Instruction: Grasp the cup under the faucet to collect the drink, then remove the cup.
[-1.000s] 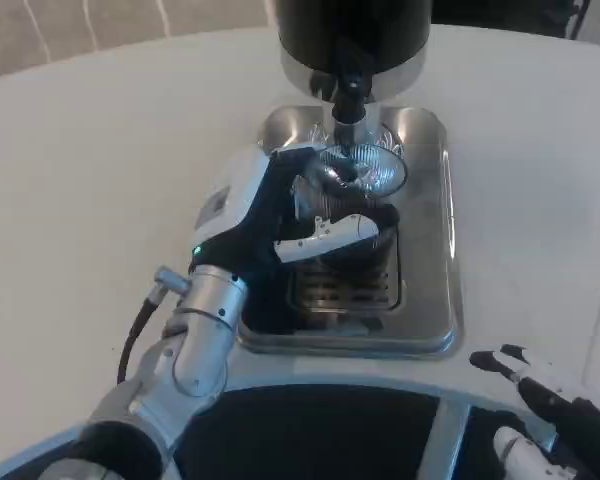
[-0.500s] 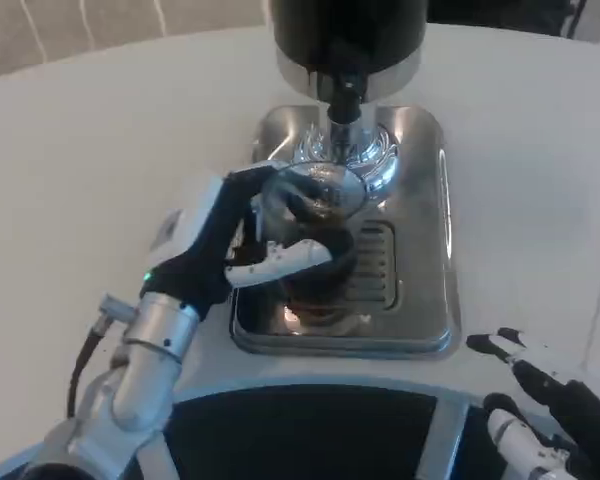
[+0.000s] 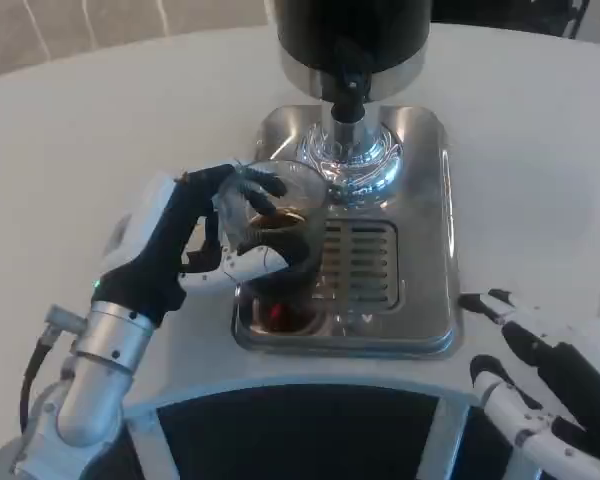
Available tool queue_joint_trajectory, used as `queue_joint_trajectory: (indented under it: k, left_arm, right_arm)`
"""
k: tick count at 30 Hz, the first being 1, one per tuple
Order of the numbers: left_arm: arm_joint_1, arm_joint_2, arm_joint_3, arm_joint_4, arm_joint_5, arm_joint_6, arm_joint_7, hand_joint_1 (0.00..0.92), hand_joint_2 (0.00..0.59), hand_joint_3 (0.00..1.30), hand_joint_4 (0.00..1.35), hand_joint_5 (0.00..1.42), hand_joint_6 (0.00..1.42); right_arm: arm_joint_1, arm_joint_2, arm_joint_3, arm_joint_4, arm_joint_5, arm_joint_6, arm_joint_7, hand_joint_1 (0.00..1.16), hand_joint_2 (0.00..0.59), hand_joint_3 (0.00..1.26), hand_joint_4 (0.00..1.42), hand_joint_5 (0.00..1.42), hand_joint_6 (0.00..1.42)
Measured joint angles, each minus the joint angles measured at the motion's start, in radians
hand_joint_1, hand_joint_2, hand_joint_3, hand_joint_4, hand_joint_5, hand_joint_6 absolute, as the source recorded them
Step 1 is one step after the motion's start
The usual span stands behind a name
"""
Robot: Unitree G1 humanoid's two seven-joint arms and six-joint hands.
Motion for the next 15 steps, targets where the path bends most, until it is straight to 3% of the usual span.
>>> queue_joint_trajectory:
  k: [4,15]
  left_arm:
    - [0.035,0.031,0.021,-0.042,-0.012,-0.035,-0.033,0.6,0.014,0.91,1.11,1.36,0.75]
    - [0.161,0.064,0.076,-0.193,-0.08,-0.064,-0.132,0.606,0.006,0.91,1.11,1.36,0.75]
  right_arm:
    - [-0.03,0.001,-0.003,0.0,-0.012,0.005,0.002,0.0,0.544,0.08,0.0,0.0,0.0]
    - [-0.092,-0.001,0.006,0.0,-0.051,0.005,0.015,0.0,0.544,0.07,0.0,0.0,0.0]
